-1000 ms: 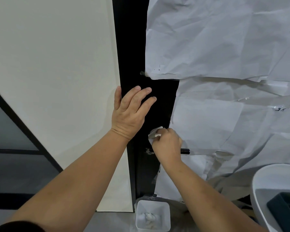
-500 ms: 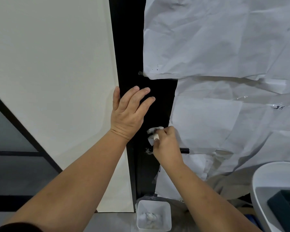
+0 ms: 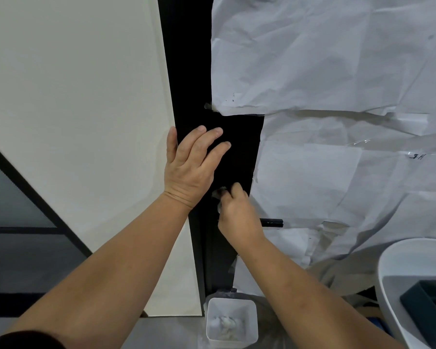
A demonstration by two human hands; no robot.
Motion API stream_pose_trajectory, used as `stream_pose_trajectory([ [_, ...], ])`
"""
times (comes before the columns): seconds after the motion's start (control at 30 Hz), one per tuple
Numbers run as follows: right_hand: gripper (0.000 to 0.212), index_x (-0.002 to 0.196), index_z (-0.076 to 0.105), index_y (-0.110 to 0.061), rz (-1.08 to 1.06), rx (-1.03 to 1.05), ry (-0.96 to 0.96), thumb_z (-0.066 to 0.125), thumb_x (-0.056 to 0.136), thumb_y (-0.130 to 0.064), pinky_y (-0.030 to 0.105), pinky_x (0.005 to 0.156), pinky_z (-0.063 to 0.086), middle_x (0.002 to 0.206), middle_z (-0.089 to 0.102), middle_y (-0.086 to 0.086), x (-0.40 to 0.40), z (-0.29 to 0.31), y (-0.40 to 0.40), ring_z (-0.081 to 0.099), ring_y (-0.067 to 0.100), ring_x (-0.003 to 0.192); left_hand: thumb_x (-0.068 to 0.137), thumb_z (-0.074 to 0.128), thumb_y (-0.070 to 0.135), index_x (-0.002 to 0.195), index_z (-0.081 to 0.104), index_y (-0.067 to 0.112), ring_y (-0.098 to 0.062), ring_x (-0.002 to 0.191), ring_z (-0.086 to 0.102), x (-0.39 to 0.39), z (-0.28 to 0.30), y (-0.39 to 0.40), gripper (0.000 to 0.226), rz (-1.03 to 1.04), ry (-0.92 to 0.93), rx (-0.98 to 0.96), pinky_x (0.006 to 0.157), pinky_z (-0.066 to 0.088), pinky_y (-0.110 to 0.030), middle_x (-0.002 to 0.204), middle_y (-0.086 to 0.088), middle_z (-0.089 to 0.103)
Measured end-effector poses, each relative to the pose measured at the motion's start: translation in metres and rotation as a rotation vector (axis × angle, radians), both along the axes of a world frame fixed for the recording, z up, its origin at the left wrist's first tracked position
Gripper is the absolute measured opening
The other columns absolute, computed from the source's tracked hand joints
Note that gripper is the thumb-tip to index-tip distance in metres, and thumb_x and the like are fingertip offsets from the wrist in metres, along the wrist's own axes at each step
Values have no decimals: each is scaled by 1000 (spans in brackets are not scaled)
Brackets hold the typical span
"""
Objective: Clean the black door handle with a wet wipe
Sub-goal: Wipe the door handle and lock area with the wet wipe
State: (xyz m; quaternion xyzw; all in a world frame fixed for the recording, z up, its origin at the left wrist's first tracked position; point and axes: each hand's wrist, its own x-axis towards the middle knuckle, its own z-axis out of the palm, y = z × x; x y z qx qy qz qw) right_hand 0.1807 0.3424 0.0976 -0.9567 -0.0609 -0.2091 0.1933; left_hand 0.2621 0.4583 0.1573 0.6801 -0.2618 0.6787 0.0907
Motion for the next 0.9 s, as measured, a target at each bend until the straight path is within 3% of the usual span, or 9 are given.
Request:
stream_pose_trajectory([
  [0.1, 27, 101, 61, -7, -37, 54, 43, 59, 77, 4, 31, 57, 50, 98, 46, 7, 3, 1, -8, 46, 18, 66, 89, 65, 0, 102, 73, 28, -19, 121, 49, 0, 0, 0, 32, -7, 6, 3, 119, 17, -48, 124, 7, 56],
  [0.2, 26, 91, 63, -5, -82, 109, 75, 63, 69, 8, 29, 61, 48, 94, 53, 9, 10, 0, -23, 55, 24, 74, 91, 64, 0, 101, 73, 27, -19, 121, 49, -1, 0, 0, 30, -14, 13, -1, 119, 18, -48, 124, 7, 56],
  [0.27, 30, 93, 67, -5, -61, 162, 37, 62, 69, 11, 24, 65, 49, 93, 55, 8, 11, 3, -23, 57, 22, 77, 92, 62, 0, 100, 75, 26, -19, 120, 50, 0, 0, 0, 30, -19, 10, -8, 119, 18, -48, 123, 6, 57],
  [0.37, 22, 94, 68, -4, -7, 324, -74, 54, 81, 7, 5, 63, 38, 87, 49, 0, 8, 12, -5, 46, 6, 67, 92, 61, 0, 99, 75, 25, -19, 119, 51, 1, 1, 0, 29, -19, -5, -12, 118, 19, -48, 122, 6, 58],
  [0.53, 16, 102, 67, -5, -29, 533, -57, 59, 89, -7, -3, 69, 36, 92, 51, -4, 10, 17, 21, 47, 0, 69, 98, 56, 6, 102, 72, 26, -19, 118, 51, 1, 0, -2, 25, -34, -20, -17, 118, 20, -47, 120, 6, 59],
  [0.7, 13, 88, 70, -9, -2, 430, 55, 59, 84, -3, 4, 64, 41, 88, 61, 3, 4, 4, 16, 55, 9, 71, 93, 63, 2, 106, 67, 27, -19, 119, 51, 2, -1, -1, 29, -26, -20, -21, 118, 20, -48, 122, 7, 58],
  [0.77, 14, 86, 66, -6, -6, 423, -24, 55, 82, 2, 9, 62, 44, 87, 59, 1, 1, 6, 15, 56, 12, 72, 93, 62, 2, 105, 68, 27, -19, 119, 50, 2, -1, -1, 28, -23, -11, -15, 118, 20, -48, 122, 7, 57],
  [0.83, 14, 85, 64, -3, 47, 364, -114, 55, 80, 6, 22, 65, 51, 87, 59, 6, 0, 7, 18, 57, 17, 73, 94, 61, 3, 104, 70, 27, -19, 119, 50, 1, -1, -1, 27, -26, -7, -10, 118, 20, -48, 122, 7, 57],
  [0.9, 17, 88, 66, -4, 126, 247, -93, 57, 79, 7, 26, 70, 53, 89, 61, 9, 0, 3, 23, 58, 19, 78, 95, 60, 3, 103, 70, 27, -19, 119, 50, 1, 0, -1, 27, -25, -5, -15, 118, 20, -48, 123, 7, 57],
])
